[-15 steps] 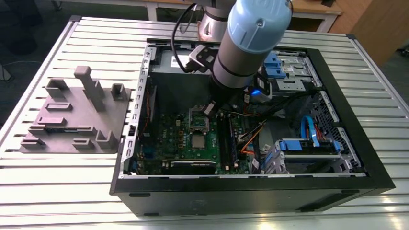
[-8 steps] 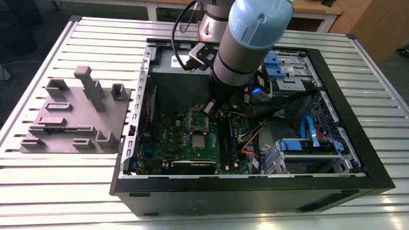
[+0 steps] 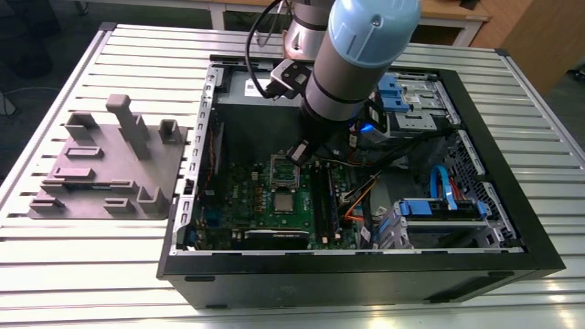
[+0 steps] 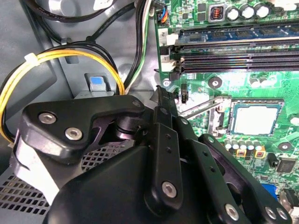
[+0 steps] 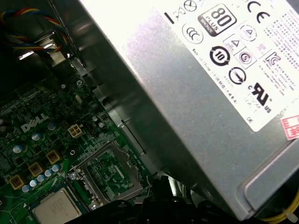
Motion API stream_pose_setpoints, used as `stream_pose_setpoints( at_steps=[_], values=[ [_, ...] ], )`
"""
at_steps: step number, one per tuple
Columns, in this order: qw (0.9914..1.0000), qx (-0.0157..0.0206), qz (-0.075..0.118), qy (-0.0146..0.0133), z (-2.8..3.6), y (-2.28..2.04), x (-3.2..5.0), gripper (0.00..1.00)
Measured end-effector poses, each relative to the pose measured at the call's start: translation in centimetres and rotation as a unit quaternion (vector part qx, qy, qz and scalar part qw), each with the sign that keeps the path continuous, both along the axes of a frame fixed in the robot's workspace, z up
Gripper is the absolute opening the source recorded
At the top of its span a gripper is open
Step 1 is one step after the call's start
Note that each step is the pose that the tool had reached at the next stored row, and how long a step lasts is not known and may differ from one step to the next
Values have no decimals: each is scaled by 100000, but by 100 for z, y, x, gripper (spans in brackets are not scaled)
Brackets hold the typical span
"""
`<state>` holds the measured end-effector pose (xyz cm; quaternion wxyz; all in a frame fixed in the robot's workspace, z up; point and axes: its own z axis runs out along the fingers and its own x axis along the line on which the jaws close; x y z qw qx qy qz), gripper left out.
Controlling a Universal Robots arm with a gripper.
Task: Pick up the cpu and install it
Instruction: 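Close the cpu cover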
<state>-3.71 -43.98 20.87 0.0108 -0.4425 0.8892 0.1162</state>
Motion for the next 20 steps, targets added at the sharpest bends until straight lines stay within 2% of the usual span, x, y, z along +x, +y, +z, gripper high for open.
stream_pose_setpoints(
  at_steps=[5,10,15,20],
  values=[
    [100000,-51,2,1,0,0,0,10],
    [99999,-342,2,-1,17,0,-2,10],
    [99989,-1457,0,4,48,0,-13,10],
    [99978,-2077,-2,-2,106,1,-22,10]
  ],
)
